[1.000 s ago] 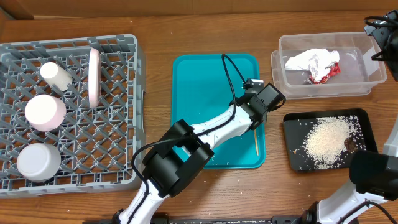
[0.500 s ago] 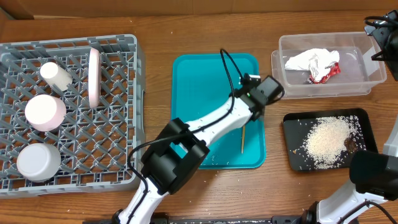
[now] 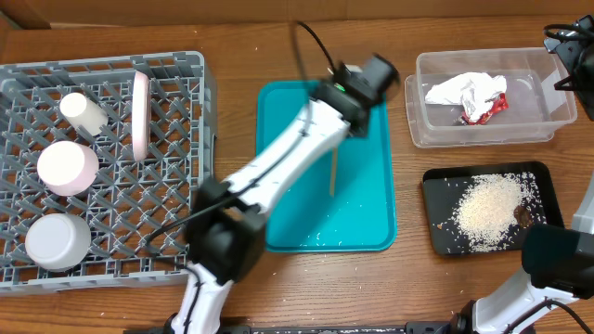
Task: Sort waste into correct bins and load items into the dishwasher
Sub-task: 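Lift the chopstick and carry it left into the dish rack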
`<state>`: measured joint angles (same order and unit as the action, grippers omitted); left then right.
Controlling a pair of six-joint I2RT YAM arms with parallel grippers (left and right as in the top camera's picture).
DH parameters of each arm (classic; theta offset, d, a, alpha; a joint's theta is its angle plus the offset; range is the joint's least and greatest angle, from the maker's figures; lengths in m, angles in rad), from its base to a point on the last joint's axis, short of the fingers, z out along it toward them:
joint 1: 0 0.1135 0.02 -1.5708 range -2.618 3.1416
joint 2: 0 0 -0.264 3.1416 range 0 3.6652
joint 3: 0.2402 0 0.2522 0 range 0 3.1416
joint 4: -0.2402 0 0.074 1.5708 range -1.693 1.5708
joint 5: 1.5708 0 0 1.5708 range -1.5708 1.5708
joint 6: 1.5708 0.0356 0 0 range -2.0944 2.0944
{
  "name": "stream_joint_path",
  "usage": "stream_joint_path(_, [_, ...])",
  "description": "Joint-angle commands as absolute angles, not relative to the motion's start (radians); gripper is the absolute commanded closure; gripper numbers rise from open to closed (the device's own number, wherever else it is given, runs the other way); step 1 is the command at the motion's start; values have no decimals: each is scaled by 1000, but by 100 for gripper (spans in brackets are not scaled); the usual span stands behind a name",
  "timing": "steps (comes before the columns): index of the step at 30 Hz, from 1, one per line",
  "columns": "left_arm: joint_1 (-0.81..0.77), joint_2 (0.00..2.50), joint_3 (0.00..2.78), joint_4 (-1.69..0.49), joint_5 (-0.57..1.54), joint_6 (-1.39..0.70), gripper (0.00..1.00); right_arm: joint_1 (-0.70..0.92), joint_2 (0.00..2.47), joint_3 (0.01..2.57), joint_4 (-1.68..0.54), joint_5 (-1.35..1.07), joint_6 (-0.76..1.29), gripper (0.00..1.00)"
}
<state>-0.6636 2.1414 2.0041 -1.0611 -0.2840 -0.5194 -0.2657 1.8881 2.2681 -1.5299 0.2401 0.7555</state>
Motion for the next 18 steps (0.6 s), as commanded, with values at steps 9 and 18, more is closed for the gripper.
stream_joint_path(9, [-198, 1934, 2034, -1242, -299, -104, 96, -265, 1873, 2283, -1527, 249, 759, 0])
stream_joint_path(18, [-10, 2052, 2030, -1203, -225, -22, 96, -265, 1873, 2283, -1527, 249, 759, 0])
